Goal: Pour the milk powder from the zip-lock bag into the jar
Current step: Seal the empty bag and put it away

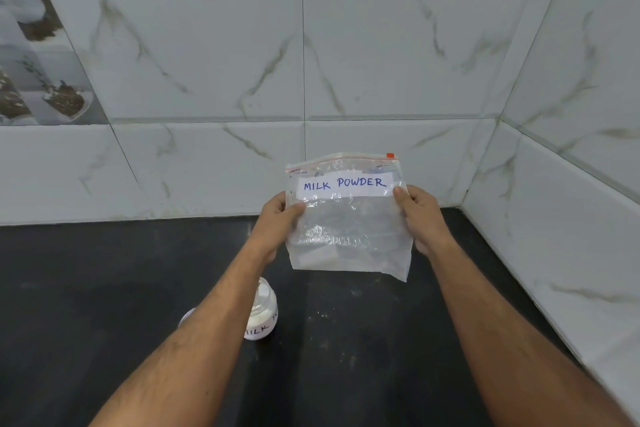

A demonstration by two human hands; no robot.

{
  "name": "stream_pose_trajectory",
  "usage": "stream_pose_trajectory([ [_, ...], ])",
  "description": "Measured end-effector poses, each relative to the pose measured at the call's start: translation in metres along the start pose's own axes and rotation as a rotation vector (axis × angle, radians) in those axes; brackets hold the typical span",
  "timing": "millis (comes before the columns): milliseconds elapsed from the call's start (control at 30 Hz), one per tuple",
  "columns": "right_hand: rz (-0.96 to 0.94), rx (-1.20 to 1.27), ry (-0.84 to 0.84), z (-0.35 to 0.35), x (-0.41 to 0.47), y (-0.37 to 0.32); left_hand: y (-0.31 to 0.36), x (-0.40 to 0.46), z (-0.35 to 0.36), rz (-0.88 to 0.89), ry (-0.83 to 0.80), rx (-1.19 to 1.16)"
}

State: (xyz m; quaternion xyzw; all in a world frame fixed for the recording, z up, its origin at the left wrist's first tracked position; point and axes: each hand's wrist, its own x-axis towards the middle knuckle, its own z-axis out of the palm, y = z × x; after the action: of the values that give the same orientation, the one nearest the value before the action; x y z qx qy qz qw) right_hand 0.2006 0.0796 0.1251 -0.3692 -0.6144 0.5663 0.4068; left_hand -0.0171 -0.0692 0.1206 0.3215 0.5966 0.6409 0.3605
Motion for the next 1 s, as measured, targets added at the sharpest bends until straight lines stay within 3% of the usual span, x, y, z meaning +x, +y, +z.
stream_pose_trajectory([
  [100, 0.064, 0.048, -0.321, -0.012, 0.0, -0.004, -0.001, -0.001, -0.002, -0.015, -0.019, -0.025],
  [167, 0.084, 0.049, -0.424, -0.017, 0.001, -0.003, -0.005, 0.0, -0.005, -0.018, -0.022, -0.045],
  [333, 0.108, 0.068, -0.322, -0.014, 0.003, 0.001, -0.009, -0.003, -0.016, -0.071, -0.198, -0.059],
  [500, 0.143, 0.074, -0.179, -0.007, 0.002, 0.006, -0.01, 0.002, -0.017, -0.077, -0.069, -0.082],
  [700, 0.236, 0.266, -0.186, -0.004, -0.006, 0.004, -0.01, 0.002, -0.015, -0.208, -0.044, -0.337],
  [800, 0.299, 0.326, -0.181, -0.003, -0.007, 0.009, -0.014, 0.004, -0.012, -0.307, -0.075, -0.403],
  [900, 0.373, 0.363, -0.121, -0.005, -0.008, 0.012, -0.024, 0.004, -0.013, -0.44, -0.035, -0.334],
  [1000, 0.4, 0.355, -0.085, -0.011, -0.012, 0.015, -0.028, 0.0, -0.014, -0.627, -0.126, -0.256],
])
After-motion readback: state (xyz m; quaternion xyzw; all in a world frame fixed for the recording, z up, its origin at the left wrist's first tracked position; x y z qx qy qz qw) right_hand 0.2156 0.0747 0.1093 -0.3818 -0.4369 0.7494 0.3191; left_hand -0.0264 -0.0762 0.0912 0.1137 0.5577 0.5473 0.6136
